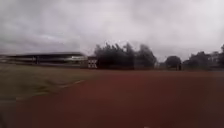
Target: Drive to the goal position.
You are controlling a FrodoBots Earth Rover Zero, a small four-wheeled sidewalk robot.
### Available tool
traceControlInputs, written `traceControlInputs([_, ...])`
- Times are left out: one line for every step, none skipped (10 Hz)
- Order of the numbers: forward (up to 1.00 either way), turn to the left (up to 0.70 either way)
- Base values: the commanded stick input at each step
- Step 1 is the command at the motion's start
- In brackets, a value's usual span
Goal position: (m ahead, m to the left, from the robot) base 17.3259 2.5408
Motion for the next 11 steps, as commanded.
traceControlInputs([0.7, -0.25])
traceControlInputs([0.7, -0.18])
traceControlInputs([0.7, -0.11])
traceControlInputs([0.7, -0.04])
traceControlInputs([0.7, 0.0])
traceControlInputs([0.7, 0.0])
traceControlInputs([0.7, 0.0])
traceControlInputs([0.7, 0.0])
traceControlInputs([0.7, 0.0])
traceControlInputs([0.7, 0.0])
traceControlInputs([0.7, 0.0])
